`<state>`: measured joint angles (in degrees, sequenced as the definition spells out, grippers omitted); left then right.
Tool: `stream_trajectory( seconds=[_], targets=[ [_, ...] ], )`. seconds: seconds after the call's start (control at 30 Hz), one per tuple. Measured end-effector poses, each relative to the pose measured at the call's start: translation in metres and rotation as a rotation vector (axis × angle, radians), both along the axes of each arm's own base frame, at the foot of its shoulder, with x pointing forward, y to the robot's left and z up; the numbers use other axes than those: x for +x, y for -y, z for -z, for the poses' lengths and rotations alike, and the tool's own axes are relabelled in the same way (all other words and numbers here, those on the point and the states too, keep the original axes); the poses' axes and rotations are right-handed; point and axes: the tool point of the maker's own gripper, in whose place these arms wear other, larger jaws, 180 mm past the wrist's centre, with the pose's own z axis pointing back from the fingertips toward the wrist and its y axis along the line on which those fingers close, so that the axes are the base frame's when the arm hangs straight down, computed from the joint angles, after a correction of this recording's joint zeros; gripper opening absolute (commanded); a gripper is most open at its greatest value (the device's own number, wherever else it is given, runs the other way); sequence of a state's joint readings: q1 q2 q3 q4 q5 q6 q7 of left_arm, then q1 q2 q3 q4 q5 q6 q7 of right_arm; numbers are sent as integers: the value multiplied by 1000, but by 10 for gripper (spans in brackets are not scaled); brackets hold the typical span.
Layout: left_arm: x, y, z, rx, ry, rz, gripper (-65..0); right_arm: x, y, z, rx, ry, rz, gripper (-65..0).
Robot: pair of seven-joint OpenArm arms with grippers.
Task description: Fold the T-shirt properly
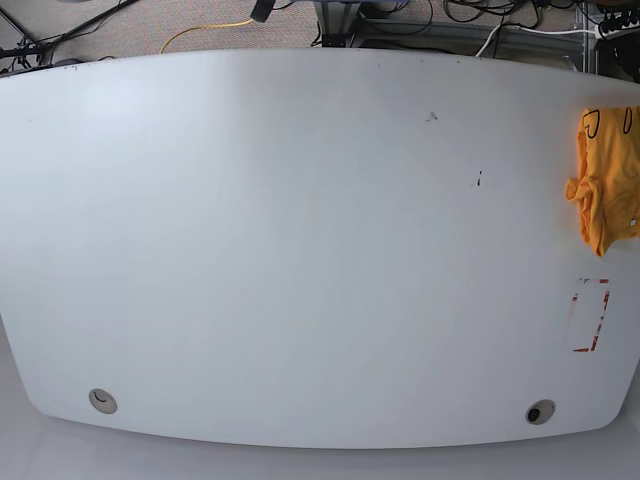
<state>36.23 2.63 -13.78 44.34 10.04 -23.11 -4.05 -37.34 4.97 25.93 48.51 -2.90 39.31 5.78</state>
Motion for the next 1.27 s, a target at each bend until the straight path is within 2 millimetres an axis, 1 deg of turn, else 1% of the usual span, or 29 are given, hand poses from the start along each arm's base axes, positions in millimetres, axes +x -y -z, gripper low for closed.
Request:
stream_trajectory(
  seconds=[0.03, 0.07, 0.1, 0.17, 0.2, 0.27, 0.33, 0.4, 0.47, 0.6, 0.77, 0.83, 0.93, 1.03, 1.27],
  targets=[
    [0, -4, 7, 3, -22, -3, -319, 4, -2, 5, 4, -4, -5, -412],
    [6, -8, 13, 11, -24, -13, -317, 9, -3, 9, 6, -5, -14, -412],
    [6, -14, 19, 26, -47, -21, -315, 12, -5, 13, 7, -14, -26, -412],
    [8, -32, 35, 97, -103, -49, -314, 20, -6, 25, -8, -35, -30, -412],
    [18, -41, 38, 129, -82, -62, -314, 26, -4, 28, -24, -26, -26, -412],
    [16, -53, 45, 176, -125, -67, -312, 26, -3, 38, -45, -65, -51, -412],
    [28, -59, 48, 202, -97, -85, -312, 31, 1, 45, -75, -83, -54, -412],
    [30, -59, 51, 214, -119, -85, -312, 34, 6, 52, -106, -105, -74, -412],
    [36, -56, 53, 207, -118, -89, -312, 36, 7, 57, -125, -130, -92, -411],
    [54, -51, 56, 200, -99, -95, -312, 52, 9, 64, -151, -130, -114, -409],
    [77, -56, 58, 205, -79, -99, -315, 60, 13, 71, -202, -151, -144, -406],
    [87, -61, 58, 209, -72, -101, -317, 61, 15, 74, -228, -168, -162, -406],
    [95, -69, 59, 221, -70, -100, -318, 62, 11, 76, -222, -175, -174, -404],
    [97, -73, 59, 228, -67, -100, -315, 63, 9, 76, -218, -174, -174, -404],
    [89, -64, 59, 211, -87, -95, -314, 64, 8, 76, -219, -172, -173, -404]
  ],
)
